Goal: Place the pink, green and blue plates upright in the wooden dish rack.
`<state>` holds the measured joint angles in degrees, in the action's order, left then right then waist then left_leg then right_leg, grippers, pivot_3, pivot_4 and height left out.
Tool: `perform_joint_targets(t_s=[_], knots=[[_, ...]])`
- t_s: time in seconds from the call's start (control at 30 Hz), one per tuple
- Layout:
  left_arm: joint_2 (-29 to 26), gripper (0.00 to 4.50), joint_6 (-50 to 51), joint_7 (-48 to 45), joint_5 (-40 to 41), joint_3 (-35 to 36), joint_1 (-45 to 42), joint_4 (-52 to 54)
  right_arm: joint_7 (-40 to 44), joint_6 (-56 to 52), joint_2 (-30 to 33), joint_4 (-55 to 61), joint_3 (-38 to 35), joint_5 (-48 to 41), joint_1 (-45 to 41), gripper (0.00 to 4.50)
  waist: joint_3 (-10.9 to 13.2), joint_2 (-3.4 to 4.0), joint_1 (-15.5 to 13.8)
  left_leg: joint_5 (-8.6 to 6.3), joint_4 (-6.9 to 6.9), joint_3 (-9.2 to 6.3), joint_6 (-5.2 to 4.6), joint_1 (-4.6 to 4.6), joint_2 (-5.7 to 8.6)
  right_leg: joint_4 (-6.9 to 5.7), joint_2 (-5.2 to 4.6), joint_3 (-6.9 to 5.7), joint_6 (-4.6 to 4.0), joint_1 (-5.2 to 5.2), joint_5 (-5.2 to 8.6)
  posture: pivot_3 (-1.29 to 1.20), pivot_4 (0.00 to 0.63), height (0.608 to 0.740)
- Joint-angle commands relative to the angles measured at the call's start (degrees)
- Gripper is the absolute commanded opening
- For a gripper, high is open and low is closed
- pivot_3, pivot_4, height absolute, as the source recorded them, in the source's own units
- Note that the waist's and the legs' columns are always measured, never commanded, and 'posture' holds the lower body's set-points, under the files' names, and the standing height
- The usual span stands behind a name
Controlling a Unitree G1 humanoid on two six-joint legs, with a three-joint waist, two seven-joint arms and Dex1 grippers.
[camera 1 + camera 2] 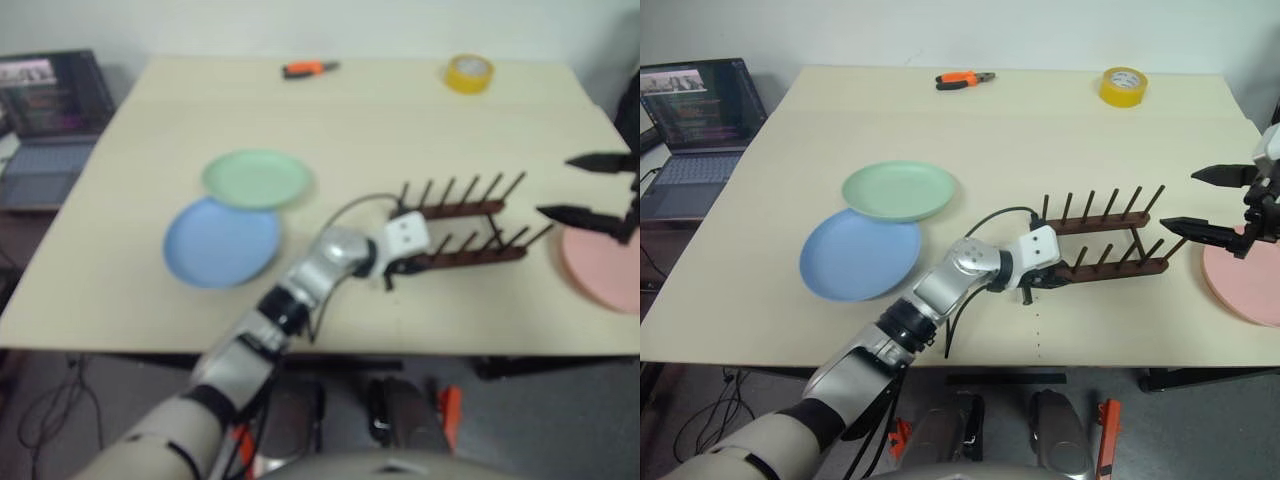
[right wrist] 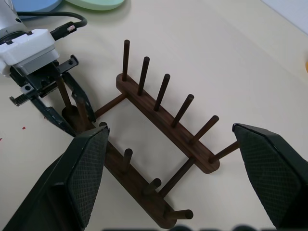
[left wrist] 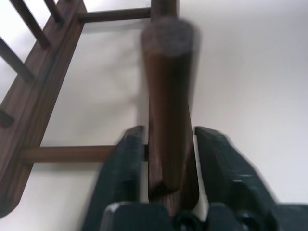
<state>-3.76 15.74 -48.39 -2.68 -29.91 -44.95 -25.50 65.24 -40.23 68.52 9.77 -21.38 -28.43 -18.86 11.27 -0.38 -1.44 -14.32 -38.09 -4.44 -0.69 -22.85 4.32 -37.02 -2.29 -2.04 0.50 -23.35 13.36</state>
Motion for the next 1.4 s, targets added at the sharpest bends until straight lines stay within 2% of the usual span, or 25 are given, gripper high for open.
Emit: perform_joint_targets(t_s=[0.03, 0.17, 0.23, 0.33, 0.5, 0.63, 0.73, 0.83, 1.0, 1.07, 1.1, 1.2, 1.4], knots=[[-0.2, 3.11, -0.2, 0.0, -0.4, 1.2, 0.0, 1.6, -0.2, -0.1, 0.9, 1.6, -2.8, -1.2, -0.1, 4.50, 0.0, 0.00, 0.0, 0.00, 0.00, 0.00, 0.00, 0.00, 0.00, 0.00, 0.00, 0.00, 0.00, 0.00, 0.00, 0.00, 0.150, 0.740], [-2.0, 4.47, 0.2, 0.9, -0.6, 2.8, 0.5, 5.4, -0.2, -0.2, 1.4, 1.4, -3.4, -1.0, 0.3, 4.50, 0.0, 0.00, 0.0, 0.00, 0.00, -0.01, 0.00, 0.00, 0.00, 0.00, 0.00, 0.00, 0.00, 0.00, 0.00, 0.00, 0.150, 0.740], [-3.3, 4.47, 1.2, 0.4, -0.5, 3.3, 0.9, 8.0, -0.2, -0.3, 1.7, 1.4, -4.1, -0.8, 0.7, 4.50, 0.0, 0.00, 0.0, 0.00, 0.01, -0.01, 0.00, 0.00, 0.00, 0.00, 0.00, 0.00, 0.00, -0.01, 0.00, 0.00, 0.150, 0.740], [-9.1, 4.47, 6.6, -2.7, 1.7, 5.5, 4.0, 19.6, 1.2, -1.4, 2.8, 2.2, -8.0, -1.0, 3.1, 4.50, 0.0, 0.00, 0.1, 0.00, 0.02, -0.01, 0.01, -0.01, 0.00, 0.01, 0.00, 0.00, -0.01, -0.01, 0.00, 0.00, 0.150, 0.740], [-18.7, 4.47, 18.1, -8.2, 8.7, 10.0, 8.9, 38.4, 2.3, -4.0, 3.6, 3.7, -14.7, 0.6, 9.6, 4.50, 0.0, 0.02, 0.0, 0.01, 0.09, 0.01, 0.03, -0.02, -0.05, -0.07, 0.04, 0.05, -0.32, -0.12, -0.16, 0.00, 0.150, 0.740], [-23.3, 4.47, 24.3, -11.6, 14.6, 11.4, 11.1, 47.2, 2.5, -4.7, 3.4, 4.7, -17.9, 3.0, 15.9, 4.50, 0.0, 0.02, -0.2, 0.00, -0.03, -0.01, 0.01, -0.02, -0.01, -0.01, 0.02, 0.05, -0.03, -0.01, 0.00, 0.00, 0.150, 0.740], [-24.3, 3.92, 27.1, -12.4, 17.3, 10.0, 12.0, 50.1, 2.5, -5.7, 2.5, 7.2, -18.5, 2.8, 19.3, 4.50, 0.0, 0.02, -0.1, 0.01, -0.08, 0.05, -0.02, 0.00, 0.00, -0.01, 0.01, 0.11, 0.00, 0.02, -0.03, 0.00, 0.150, 0.740], [-23.8, 2.90, 26.9, -11.5, 16.2, 5.5, 12.4, 49.9, 2.2, -6.6, 1.5, 10.0, -17.8, 2.2, 22.4, 3.93, 0.0, 0.03, 0.0, 0.01, -0.06, 0.04, -0.01, 0.04, -0.03, -0.05, 0.03, 0.09, 0.00, 0.04, -0.03, 0.00, 0.150, 0.740], [-22.0, 1.02, 18.5, -7.1, 7.3, -4.3, 12.6, 45.2, -0.3, -8.5, -1.3, 13.9, -13.4, 1.2, 24.5, 2.07, 0.0, 0.00, 0.1, 0.02, -0.03, 0.08, -0.02, 0.06, -0.04, -0.05, 0.04, 0.13, 0.00, 0.06, -0.03, 0.00, 0.150, 0.740], [-18.4, 0.25, 17.2, -4.0, 6.1, -5.4, 12.9, 41.5, -3.2, -8.5, -2.6, 14.7, -8.6, 2.5, 24.5, 1.35, 0.0, 0.01, 0.0, 0.02, -0.02, 0.09, -0.02, 0.08, -0.04, -0.04, 0.04, 0.15, 0.00, 0.06, -0.03, 0.00, 0.150, 0.740], [-17.0, 0.00, 16.7, -3.0, 5.7, -5.5, 12.7, 39.8, -4.3, -8.5, -3.3, 14.7, -6.8, 2.7, 24.2, 0.98, 0.0, -0.02, 0.0, 0.02, -0.03, 0.08, -0.02, 0.10, -0.04, -0.06, 0.04, 0.14, 0.00, 0.06, -0.03, 0.00, 0.150, 0.740], [-14.7, 0.00, 15.6, -2.1, 4.5, -5.7, 11.9, 36.6, -5.2, -8.1, -4.7, 13.8, -4.2, 2.0, 23.3, 0.03, 0.0, -0.02, 0.0, 0.03, -0.07, 0.05, -0.04, 0.05, -0.02, -0.04, 0.04, 0.11, 0.02, 0.06, -0.04, 0.00, 0.150, 0.740], [-11.4, 0.00, 15.9, -0.6, 3.6, -6.0, 11.8, 33.3, -8.0, -7.0, -7.3, 11.6, 2.7, 2.9, 19.8, 0.03, 0.0, -0.02, 0.0, 0.03, -0.02, 0.06, -0.04, 0.08, -0.04, -0.04, 0.04, 0.09, 0.02, 0.05, -0.04, 0.00, 0.150, 0.740]])
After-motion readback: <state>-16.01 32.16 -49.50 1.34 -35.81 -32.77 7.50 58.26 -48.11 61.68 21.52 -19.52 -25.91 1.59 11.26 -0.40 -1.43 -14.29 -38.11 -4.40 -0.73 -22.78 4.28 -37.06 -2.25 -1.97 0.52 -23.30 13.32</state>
